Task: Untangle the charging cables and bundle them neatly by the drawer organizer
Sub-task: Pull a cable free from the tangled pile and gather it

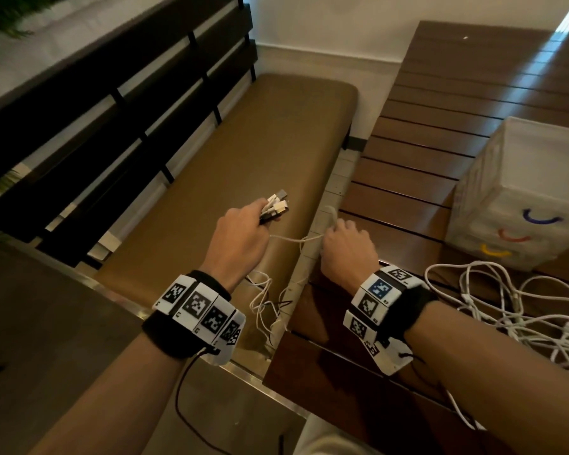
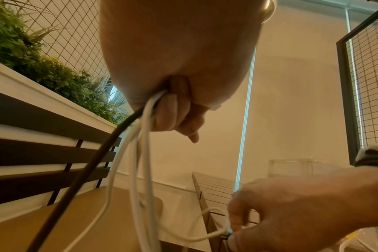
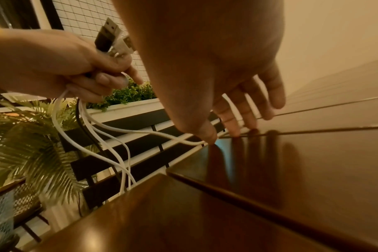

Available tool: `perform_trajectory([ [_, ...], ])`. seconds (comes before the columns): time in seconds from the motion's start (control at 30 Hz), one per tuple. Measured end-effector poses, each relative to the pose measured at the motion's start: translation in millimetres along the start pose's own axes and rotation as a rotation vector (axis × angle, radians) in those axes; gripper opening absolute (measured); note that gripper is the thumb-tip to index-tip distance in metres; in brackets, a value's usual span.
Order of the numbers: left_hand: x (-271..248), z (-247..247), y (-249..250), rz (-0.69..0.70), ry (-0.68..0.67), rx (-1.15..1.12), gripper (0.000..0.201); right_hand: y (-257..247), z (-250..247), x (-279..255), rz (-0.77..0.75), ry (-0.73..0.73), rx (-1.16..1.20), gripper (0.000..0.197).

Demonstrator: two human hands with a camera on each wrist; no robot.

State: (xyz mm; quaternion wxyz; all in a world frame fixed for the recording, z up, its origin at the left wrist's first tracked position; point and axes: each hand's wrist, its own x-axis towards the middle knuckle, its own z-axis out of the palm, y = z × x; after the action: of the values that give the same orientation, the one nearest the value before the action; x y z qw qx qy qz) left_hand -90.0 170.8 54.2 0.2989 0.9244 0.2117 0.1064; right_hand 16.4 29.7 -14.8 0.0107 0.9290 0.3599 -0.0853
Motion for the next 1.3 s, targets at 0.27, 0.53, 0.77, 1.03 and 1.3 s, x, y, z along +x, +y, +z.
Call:
perform_trajectory([
  [0.27,-5,13,19,0.034,-0.092,-0.110,0.023,19,0,-12,-0.109,-0.158,0.234,0.045],
  [0.53,-14,54,73,0.225,-0.335,-0.108,0.045,74,-29,-51,-0.100,-0.091,0.300,0.026],
  [0.77,-41,82,122,0.306,-0.350,-0.187,0.028,125,-59,-123,0.057,-0.035,0.380,0.017],
  [1.03,-82,116,147,0.336,-0.504,-0.099,0.031,135,-41,-195,0.091,-0.504,0.385,0.020],
  [1.3,-87,120,153,0.320,-0.505,-0.094,0.026,127,-11,-223,-0.031,-0.560,0.100,0.047],
])
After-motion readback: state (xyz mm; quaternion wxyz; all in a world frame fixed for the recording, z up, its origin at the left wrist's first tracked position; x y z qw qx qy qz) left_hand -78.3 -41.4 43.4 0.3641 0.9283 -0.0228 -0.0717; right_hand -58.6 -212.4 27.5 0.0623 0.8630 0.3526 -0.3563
